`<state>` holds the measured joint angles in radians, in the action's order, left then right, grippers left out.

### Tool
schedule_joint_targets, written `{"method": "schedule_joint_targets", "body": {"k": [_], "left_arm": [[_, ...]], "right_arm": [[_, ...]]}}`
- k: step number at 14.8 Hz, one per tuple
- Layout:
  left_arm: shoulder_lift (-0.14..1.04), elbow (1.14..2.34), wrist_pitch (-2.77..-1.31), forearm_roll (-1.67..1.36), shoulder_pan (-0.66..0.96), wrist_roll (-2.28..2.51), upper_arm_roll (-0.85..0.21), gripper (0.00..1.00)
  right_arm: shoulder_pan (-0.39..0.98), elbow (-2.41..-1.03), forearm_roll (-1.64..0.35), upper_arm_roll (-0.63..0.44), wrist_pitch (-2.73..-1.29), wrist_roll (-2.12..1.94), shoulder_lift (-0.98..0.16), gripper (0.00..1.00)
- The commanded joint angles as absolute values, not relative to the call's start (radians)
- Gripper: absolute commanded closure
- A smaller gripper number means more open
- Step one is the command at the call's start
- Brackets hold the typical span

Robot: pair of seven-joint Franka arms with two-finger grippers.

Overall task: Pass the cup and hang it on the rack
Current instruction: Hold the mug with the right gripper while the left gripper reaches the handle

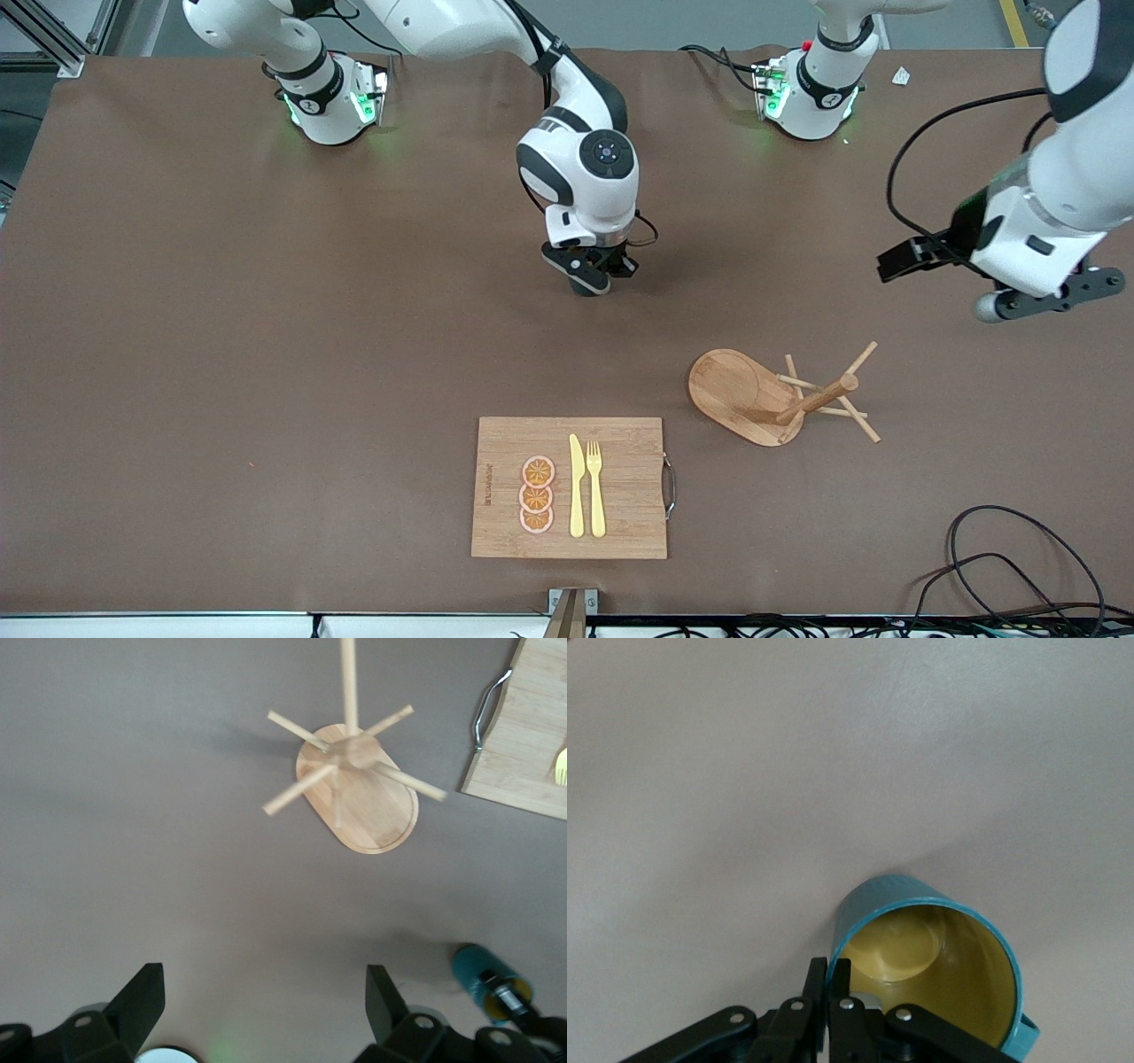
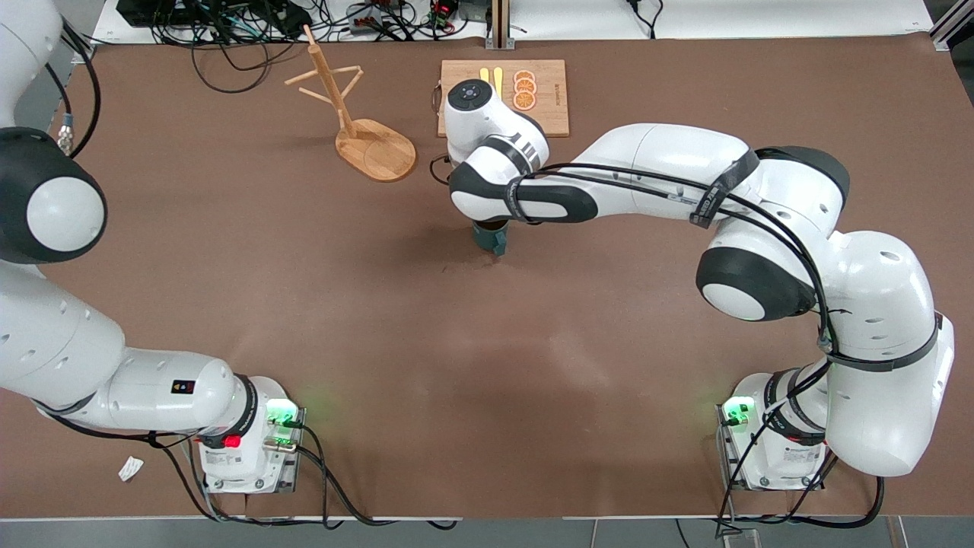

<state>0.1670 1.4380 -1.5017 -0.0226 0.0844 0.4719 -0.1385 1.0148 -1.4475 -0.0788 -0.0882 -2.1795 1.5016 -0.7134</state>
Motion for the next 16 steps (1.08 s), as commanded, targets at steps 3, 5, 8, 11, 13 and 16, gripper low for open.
{"method": "schedule_joint_targets", "body": {"k": [3, 5, 8, 11, 13, 16], "left_arm": [[0.175, 1.433, -1.537, -0.003, 0.196, 0.656, -0.135, 0.0], [0.176, 1.44, -1.566, 0.027, 0.245, 0.705, -0.137, 0.0], [0.181, 1.45, -1.588, 0.041, 0.313, 0.81, -0.135, 0.0], [0.202, 1.45, -1.604, 0.083, 0.382, 0.925, -0.135, 0.0], [0.218, 1.451, -1.618, 0.115, 0.425, 0.98, -0.137, 0.0], [0.232, 1.453, -1.641, 0.117, 0.462, 1.04, -0.137, 0.0]], "right_arm": [[1.069, -1.417, -0.064, -0.101, -2.171, 1.448, -0.727, 1.0], [1.075, -1.398, -0.064, -0.101, -2.171, 1.448, -0.742, 1.0], [1.086, -1.396, -0.064, -0.101, -2.169, 1.453, -0.755, 1.0], [1.086, -1.385, -0.064, -0.103, -2.168, 1.46, -0.762, 0.91], [1.086, -1.385, -0.064, -0.103, -2.163, 1.465, -0.761, 0.62], [1.103, -1.385, -0.014, -0.106, -2.163, 1.466, -0.759, 0.0]]}}
